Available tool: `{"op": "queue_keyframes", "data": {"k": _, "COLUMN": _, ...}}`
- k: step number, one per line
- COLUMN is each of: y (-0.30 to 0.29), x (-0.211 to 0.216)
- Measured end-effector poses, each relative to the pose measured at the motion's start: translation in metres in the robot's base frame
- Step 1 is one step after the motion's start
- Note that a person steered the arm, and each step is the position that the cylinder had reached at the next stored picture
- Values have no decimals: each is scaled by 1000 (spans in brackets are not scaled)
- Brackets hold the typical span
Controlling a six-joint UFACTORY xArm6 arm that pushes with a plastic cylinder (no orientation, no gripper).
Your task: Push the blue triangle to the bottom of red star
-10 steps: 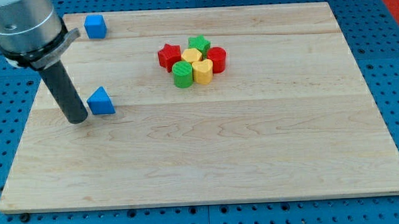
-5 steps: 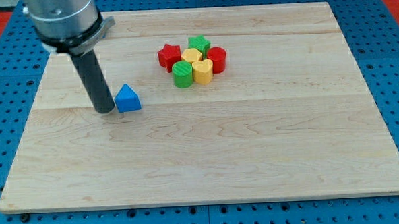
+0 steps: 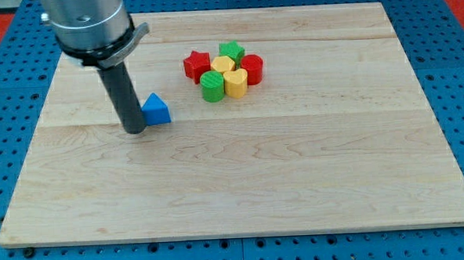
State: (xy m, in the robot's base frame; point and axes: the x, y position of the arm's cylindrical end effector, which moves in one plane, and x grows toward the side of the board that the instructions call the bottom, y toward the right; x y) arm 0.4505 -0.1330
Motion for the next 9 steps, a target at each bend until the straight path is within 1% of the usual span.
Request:
{"op": "queue_keyframes", "data": {"k": 1, "y": 17, "x": -14}}
{"op": "queue_keyframes", "data": {"k": 3, "y": 20, "x": -43}}
{"op": "queue_keyframes", "data": {"k": 5, "y": 33, "x": -48}}
{"op": "queue_keyframes", "data": {"k": 7, "y": 60, "x": -56}}
{"op": "queue_keyframes", "data": {"k": 8, "y": 61, "x": -63}}
{"op": "queue_keyframes", "data": {"k": 9, "y": 48, "x": -66}}
